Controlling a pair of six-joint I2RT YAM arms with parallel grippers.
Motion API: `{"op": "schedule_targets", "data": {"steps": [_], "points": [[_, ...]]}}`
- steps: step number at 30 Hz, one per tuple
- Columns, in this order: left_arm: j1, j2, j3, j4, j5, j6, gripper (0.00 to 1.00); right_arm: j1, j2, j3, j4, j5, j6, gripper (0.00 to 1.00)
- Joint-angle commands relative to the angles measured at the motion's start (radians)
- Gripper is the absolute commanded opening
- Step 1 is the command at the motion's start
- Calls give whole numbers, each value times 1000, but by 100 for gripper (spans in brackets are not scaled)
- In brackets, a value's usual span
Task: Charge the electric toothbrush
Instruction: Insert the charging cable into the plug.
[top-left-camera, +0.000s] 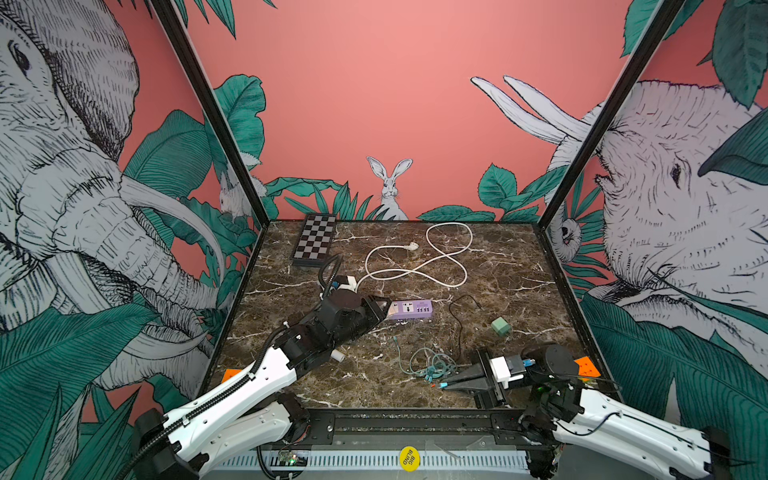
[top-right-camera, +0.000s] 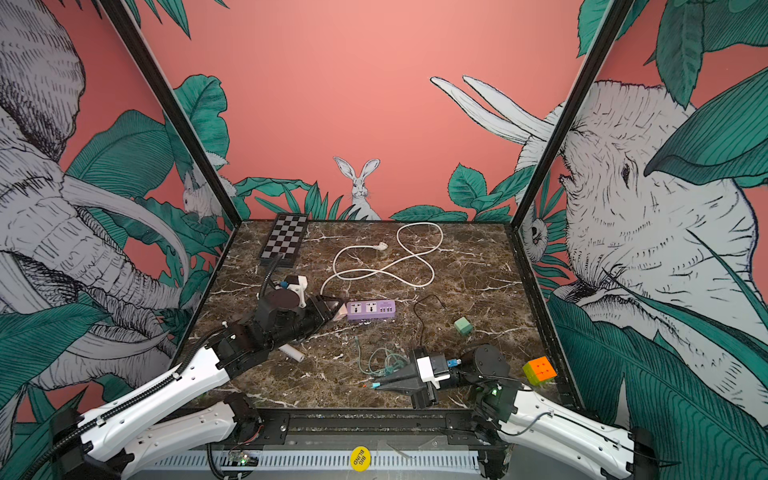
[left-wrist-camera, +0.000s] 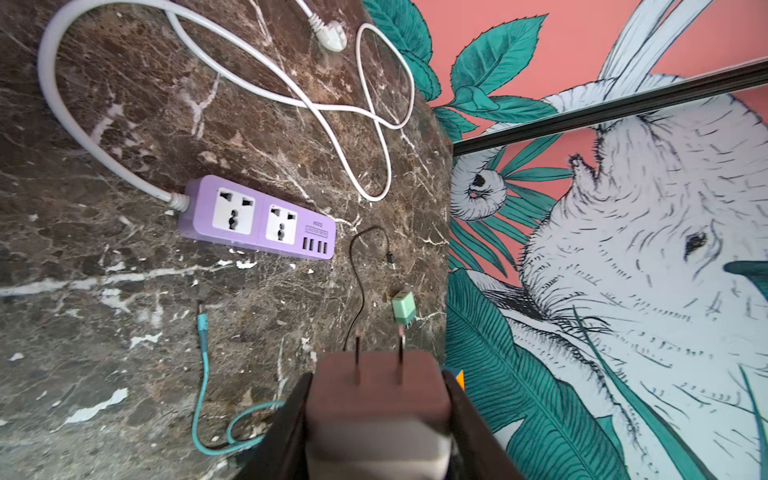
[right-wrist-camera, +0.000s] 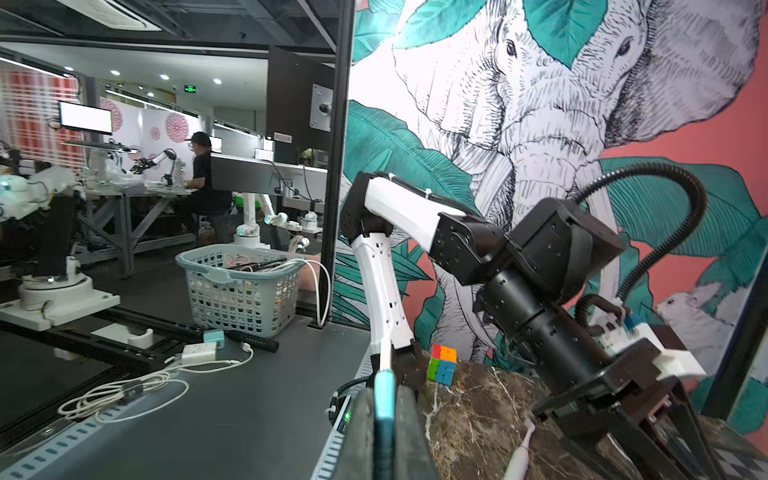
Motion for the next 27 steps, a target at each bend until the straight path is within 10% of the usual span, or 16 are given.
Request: {"op": "schedule_targets", "data": {"steps": [1, 27], "points": [[4, -25, -25, 69, 1, -38, 0, -2, 8, 39, 0, -55, 33, 0], [12, -13, -62, 53, -3, -275, 0, 147, 521, 181, -103, 876, -364, 0]]}}
